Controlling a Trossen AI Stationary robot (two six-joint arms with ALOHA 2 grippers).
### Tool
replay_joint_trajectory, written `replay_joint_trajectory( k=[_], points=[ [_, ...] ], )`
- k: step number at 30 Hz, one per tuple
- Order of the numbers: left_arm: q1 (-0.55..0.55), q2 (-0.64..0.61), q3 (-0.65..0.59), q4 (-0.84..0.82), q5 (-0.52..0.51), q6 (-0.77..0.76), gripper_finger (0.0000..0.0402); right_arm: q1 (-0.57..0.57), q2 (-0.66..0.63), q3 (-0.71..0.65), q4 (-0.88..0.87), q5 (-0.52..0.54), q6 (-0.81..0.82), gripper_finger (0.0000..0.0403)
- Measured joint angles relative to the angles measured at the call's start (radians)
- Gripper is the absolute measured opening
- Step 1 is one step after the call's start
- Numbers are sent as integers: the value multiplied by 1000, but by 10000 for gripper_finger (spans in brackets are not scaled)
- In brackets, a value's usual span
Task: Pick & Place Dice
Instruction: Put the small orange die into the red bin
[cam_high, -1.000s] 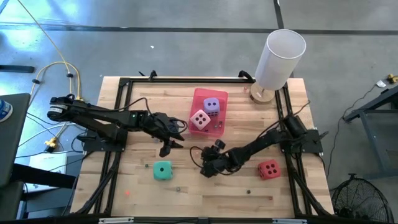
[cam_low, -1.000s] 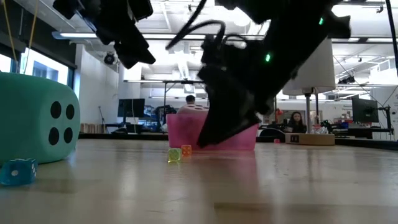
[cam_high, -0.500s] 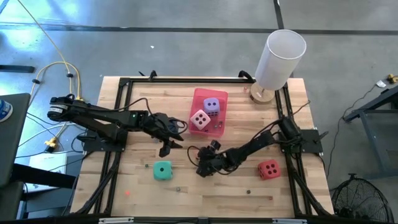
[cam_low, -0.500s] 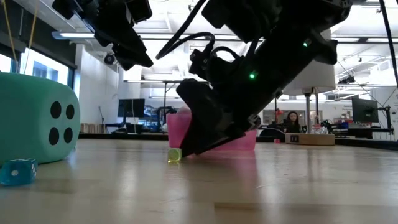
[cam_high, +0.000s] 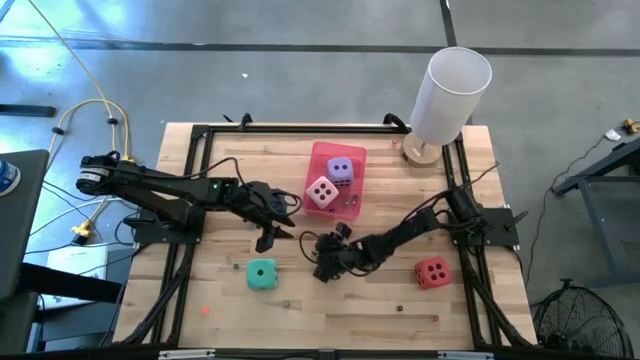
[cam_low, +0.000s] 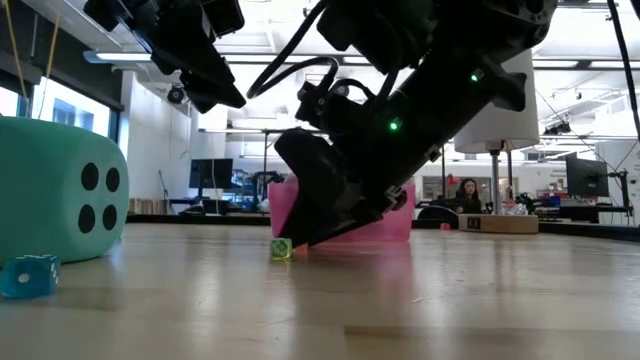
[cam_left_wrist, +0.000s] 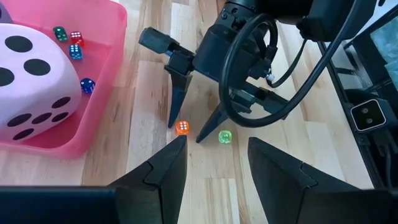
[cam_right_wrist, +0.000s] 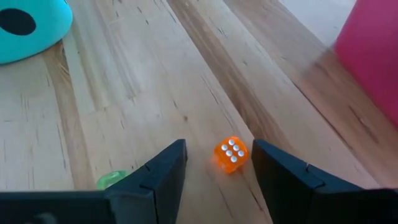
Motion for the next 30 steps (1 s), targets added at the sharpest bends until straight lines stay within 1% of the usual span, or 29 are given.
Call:
replay_joint_trajectory(
  k=[2, 4, 7, 11, 12, 15, 17, 21, 26, 28, 30],
  points=[
    [0, 0, 0, 0, 0, 0, 164, -3, 0, 0, -1, -10, -2, 172],
    [0, 0, 0, 0, 0, 0, 164, -3, 0, 0, -4, -13, -2, 156],
    [0, 0, 0, 0, 0, 0, 164, -5, 0, 0, -4, -19, -1, 119],
    [0, 0, 0, 0, 0, 0, 164, -5, 1, 0, -5, -3, 0, 61],
    [0, 0, 0, 0, 0, -1, 164, -5, 1, 0, -6, -3, -4, 53],
    [-1, 0, 0, 0, 0, -1, 164, -2, 1, 0, -6, -1, -22, 52],
    [-1, 0, 0, 0, 0, -1, 164, 8, 1, 0, -7, 20, -30, 52],
    [-1, 0, 0, 0, 0, -1, 164, 35, -32, -1, -37, 53, -93, 52],
    [-1, 0, 0, 0, 0, 9, 164, 62, -157, 24, -146, 141, -121, 52],
    [-1, 0, 0, 1, 0, 15, 164, 70, -216, 20, -238, 185, -125, 52],
    [-2, 0, 0, 1, -1, 17, 164, 62, -263, 19, -293, 204, -114, 52]
  ],
)
